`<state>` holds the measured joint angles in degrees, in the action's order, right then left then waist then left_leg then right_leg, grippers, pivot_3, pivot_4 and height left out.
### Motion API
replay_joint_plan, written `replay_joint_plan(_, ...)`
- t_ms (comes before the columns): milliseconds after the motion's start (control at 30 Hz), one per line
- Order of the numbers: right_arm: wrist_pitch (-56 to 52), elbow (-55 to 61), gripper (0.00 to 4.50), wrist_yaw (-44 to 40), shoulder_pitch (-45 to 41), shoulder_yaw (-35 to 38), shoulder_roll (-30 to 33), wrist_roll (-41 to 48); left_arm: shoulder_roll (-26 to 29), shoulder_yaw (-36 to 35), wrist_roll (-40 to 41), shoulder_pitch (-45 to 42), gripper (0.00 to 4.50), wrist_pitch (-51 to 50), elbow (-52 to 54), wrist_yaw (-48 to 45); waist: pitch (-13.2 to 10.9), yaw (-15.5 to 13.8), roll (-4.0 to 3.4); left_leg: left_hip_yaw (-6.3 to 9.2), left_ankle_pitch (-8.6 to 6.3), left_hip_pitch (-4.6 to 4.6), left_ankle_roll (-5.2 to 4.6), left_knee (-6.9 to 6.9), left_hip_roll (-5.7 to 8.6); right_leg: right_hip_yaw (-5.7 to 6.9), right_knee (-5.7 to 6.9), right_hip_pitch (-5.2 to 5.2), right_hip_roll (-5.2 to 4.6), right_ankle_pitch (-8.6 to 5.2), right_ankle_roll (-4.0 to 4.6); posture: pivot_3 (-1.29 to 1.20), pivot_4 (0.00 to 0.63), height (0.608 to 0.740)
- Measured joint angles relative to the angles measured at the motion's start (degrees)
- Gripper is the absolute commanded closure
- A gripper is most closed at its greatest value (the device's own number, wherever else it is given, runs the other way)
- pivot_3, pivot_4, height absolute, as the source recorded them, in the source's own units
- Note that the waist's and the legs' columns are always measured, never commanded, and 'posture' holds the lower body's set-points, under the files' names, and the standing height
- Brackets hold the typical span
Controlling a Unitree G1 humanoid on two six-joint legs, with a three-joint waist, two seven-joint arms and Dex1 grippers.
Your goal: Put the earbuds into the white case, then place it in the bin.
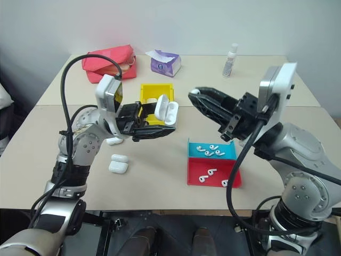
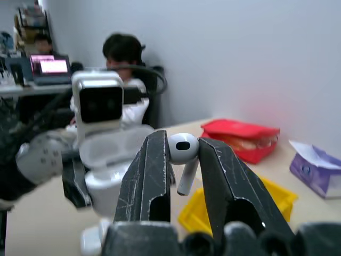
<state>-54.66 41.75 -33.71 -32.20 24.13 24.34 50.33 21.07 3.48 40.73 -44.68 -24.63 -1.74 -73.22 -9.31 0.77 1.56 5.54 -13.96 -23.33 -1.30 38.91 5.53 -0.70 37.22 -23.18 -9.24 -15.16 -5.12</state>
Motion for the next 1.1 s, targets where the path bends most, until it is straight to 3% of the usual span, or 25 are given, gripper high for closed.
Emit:
replay_joint_plan(233,1.7,-0.9,3.86,6.4,-1.2,-6.8,-1.4,4.3,-0.9,0.1,-0.3,-0.5,1.68,-0.5,-1.4,-0.1,0.0,0.2,0.00,0.00,0.01,0.00,0.00,0.02,0.00,0.00,0.00,-0.02,0.02,0.00,0.00,0.00,0.150,0.740)
replay_joint_plan(800,8.7,-5.3,3.86,6.1,0.3,-14.0,3.2,1.0,-0.4,-0.3,-0.3,0.9,1.68,-0.7,1.0,1.4,0.0,0.2,-0.01,-0.01,0.01,0.01,-0.01,0.02,-0.01,-0.01,0.00,-0.03,0.05,0.00,0.00,0.00,0.150,0.740)
replay_joint_plan(1100,11.0,-6.6,0.94,2.9,1.6,-14.4,5.7,0.5,-0.1,-0.4,-0.3,1.2,1.68,-0.7,1.2,2.0,0.0,0.2,-0.01,-0.01,0.00,0.01,-0.01,0.02,-0.02,0.00,-0.02,-0.03,0.06,0.00,0.00,0.00,0.150,0.740)
